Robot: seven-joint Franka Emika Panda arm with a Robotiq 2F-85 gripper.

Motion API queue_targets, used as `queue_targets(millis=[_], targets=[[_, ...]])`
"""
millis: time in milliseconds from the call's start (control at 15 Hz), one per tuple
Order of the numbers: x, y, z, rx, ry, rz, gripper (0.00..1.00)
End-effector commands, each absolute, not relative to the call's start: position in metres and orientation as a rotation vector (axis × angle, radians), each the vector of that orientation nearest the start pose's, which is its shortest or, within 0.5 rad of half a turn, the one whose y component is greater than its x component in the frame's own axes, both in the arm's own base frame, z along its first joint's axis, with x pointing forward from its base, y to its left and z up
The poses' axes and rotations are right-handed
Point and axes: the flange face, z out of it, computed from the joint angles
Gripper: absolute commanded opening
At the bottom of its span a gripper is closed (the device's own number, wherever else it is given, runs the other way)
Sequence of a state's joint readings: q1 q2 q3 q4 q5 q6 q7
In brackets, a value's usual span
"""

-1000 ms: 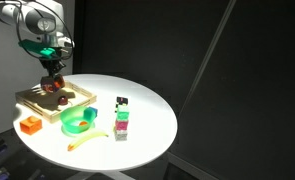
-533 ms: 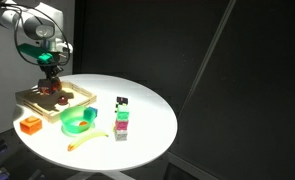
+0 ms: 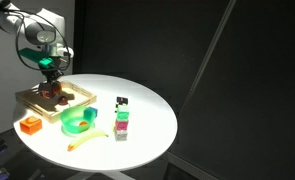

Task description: Put the soft orange block on the tray

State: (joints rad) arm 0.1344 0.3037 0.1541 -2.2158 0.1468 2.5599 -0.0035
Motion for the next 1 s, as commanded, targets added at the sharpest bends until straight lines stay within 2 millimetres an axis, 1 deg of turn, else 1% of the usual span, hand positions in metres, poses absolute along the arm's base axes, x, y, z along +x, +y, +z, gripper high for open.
queue_targets(millis=[0,200,267,333,400,467,600,667,933], targets=[[0.5350,0.1516,0.2402,-2.980,-0.239,-0.039,0.05],[0.5343,0.1494,0.2349,-2.983,-0.232,-0.025,0.05],[0.5339,0.1491,0.2339,-2.984,-0.232,-0.021,0.06],[0.5336,0.1489,0.2331,-2.985,-0.232,-0.019,0.39],[0.5334,0.1488,0.2326,-2.985,-0.232,-0.016,0.40],[0.5332,0.1487,0.2322,-2.985,-0.233,-0.014,0.46],[0.5326,0.1485,0.2323,-2.987,-0.233,-0.012,0.62],[0.5323,0.1484,0.2329,-2.987,-0.232,-0.012,0.71],[0.5310,0.1468,0.2373,-2.992,-0.226,-0.013,0.99]])
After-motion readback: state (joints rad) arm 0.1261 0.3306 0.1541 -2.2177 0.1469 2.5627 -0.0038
